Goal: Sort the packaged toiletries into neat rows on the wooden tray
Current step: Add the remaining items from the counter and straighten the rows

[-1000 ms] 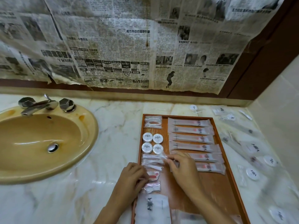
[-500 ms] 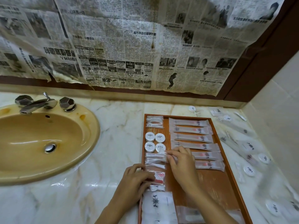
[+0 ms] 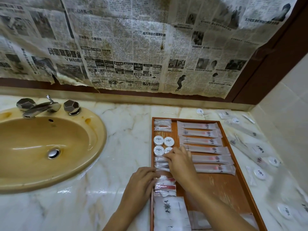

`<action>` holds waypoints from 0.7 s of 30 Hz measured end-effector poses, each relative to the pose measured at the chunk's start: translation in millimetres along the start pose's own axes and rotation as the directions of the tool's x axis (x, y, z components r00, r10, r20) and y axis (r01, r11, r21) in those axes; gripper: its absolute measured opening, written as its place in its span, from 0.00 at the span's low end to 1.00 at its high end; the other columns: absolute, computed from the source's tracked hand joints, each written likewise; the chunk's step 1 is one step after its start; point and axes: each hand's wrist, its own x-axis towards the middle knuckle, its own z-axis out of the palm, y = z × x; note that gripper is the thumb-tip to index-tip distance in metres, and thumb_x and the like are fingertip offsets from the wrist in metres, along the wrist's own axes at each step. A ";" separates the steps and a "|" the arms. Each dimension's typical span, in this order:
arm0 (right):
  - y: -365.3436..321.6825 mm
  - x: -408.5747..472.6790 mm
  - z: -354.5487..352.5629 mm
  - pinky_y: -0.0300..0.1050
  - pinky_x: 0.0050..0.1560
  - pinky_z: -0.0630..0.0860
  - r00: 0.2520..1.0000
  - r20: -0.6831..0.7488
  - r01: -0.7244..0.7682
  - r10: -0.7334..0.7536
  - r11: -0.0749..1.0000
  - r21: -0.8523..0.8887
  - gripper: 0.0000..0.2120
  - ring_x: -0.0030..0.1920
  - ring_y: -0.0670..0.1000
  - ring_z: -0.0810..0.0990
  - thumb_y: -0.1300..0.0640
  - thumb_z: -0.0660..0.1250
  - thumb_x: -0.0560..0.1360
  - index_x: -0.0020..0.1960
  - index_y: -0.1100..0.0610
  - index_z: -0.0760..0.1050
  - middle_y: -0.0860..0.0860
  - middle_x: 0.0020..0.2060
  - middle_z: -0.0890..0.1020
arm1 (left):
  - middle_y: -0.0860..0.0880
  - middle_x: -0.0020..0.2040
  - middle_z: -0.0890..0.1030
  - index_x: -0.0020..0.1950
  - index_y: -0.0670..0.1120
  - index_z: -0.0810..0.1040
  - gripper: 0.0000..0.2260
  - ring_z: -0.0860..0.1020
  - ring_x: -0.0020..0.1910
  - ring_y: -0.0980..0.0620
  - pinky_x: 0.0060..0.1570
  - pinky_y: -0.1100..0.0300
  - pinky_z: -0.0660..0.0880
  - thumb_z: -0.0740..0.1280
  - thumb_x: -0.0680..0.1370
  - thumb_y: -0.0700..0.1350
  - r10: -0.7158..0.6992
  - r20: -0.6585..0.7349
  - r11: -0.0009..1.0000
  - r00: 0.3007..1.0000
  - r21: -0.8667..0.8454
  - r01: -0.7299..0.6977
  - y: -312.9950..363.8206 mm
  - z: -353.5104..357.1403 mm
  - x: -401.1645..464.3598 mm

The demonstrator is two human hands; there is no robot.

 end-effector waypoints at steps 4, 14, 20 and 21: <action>-2.4 1.8 5.1 0.49 0.59 0.63 1.000 0.017 0.005 -0.005 1.000 -0.009 0.14 0.59 0.50 0.67 0.51 0.60 0.81 0.64 0.45 0.78 0.43 0.56 0.78 | 0.63 0.63 0.72 0.65 0.56 0.74 0.13 0.71 0.64 0.63 0.63 0.66 0.68 0.56 0.82 0.48 -0.146 -0.043 0.978 0.988 -0.154 0.137 1.3 0.9 -2.9; -11.0 2.2 9.8 0.47 0.59 0.61 1.000 0.026 0.011 -0.011 1.000 0.018 0.13 0.61 0.49 0.68 0.50 0.61 0.80 0.62 0.45 0.79 0.43 0.57 0.80 | 0.64 0.62 0.72 0.66 0.60 0.71 0.17 0.72 0.62 0.60 0.62 0.67 0.67 0.53 0.81 0.45 -0.240 -0.070 0.966 0.968 -0.114 0.232 -2.9 13.0 -8.5; -10.2 -2.5 10.5 0.43 0.59 0.59 0.997 -0.070 -0.019 0.026 0.995 0.094 0.12 0.62 0.47 0.68 0.51 0.63 0.80 0.62 0.46 0.78 0.42 0.58 0.77 | 0.65 0.62 0.72 0.65 0.61 0.71 0.18 0.72 0.62 0.60 0.62 0.70 0.64 0.53 0.81 0.45 -0.252 -0.055 0.965 0.966 -0.093 0.247 -4.7 12.7 -7.7; -9.8 -2.4 10.0 0.43 0.59 0.58 0.998 -0.059 -0.016 0.021 0.996 0.088 0.12 0.62 0.47 0.68 0.51 0.63 0.80 0.62 0.46 0.79 0.42 0.58 0.77 | 0.65 0.62 0.72 0.66 0.61 0.71 0.18 0.72 0.62 0.60 0.61 0.71 0.64 0.52 0.81 0.45 -0.258 -0.052 0.963 0.965 -0.092 0.253 -4.5 13.0 -8.0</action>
